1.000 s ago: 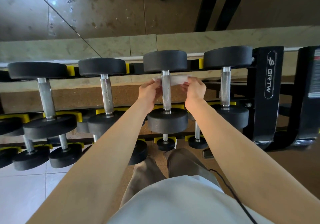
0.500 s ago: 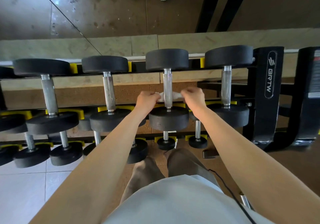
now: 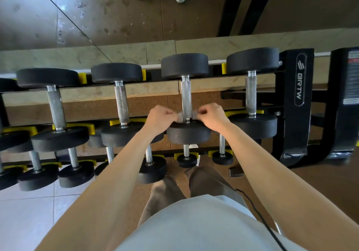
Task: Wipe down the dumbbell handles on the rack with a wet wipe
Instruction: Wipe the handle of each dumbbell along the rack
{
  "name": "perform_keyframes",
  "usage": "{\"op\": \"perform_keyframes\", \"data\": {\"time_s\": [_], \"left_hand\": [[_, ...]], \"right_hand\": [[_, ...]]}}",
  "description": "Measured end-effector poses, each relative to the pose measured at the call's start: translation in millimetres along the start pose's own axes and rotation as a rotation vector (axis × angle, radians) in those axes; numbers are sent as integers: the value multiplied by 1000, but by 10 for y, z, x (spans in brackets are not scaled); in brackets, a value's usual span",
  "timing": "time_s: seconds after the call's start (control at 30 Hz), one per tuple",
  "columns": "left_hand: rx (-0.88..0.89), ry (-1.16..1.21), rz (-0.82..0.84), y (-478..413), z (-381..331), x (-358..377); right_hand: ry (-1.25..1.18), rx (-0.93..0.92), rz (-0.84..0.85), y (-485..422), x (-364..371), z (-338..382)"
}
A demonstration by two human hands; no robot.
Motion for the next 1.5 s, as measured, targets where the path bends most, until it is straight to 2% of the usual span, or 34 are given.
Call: {"op": "perform_keyframes", "data": {"time_s": [0.17,0.3,0.37,0.5,0.63,0.7,0.8,0.9,1.1,1.17,1.23,1.3,1.4,1.5], "left_hand": [[109,85,23,171,-113,-75],[171,324,66,330,-386,-34],[192,443,119,396,-572,13],[174,758,240,394,-904,179],[131,993,371,342,-1220,414],[110,996,402,268,-1328,543],[74,891,380,117,-1453,744],[20,786,282,-43,-1594,922],[-84,620,30,-341,-1817,1120],[-101,662,26,-382,-1879,1165],[-113,817,133,-387,-1923,1247],[-110,902,196,-401,-1934,1296],[-130,862,117,-487,-1885,1311],[-232,901,71,-578,-1825,1338]], "right_hand": [[7,-28,12,17,-29,-10],[-129,-62,-104,168,-200,-10],[-348,-84,-142,261,-281,29],[-989,-33,-101,461,-422,34],[-1180,23,-240,579,-721,-269],[-1173,19,-337,600,-900,-438],[-987,66,-494,584,-1177,-704],[-843,143,-649,532,-1397,-979],[-752,196,-828,359,-1611,-1189],[-740,226,-899,285,-1637,-1254],[-718,270,-964,241,-1656,-1307],[-695,284,-996,211,-1663,-1329],[-680,270,-940,166,-1617,-1301],[-679,205,-893,134,-1571,-1235]]}}
Point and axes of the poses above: each hand's wrist, its own y-axis away from the middle knuckle, its own x-axis out of the palm, z = x × y, the point moved 6 cm from there along -y, towards the middle knuckle, and after that the axes turned 13 degrees about -x, right-handed, at the moved point
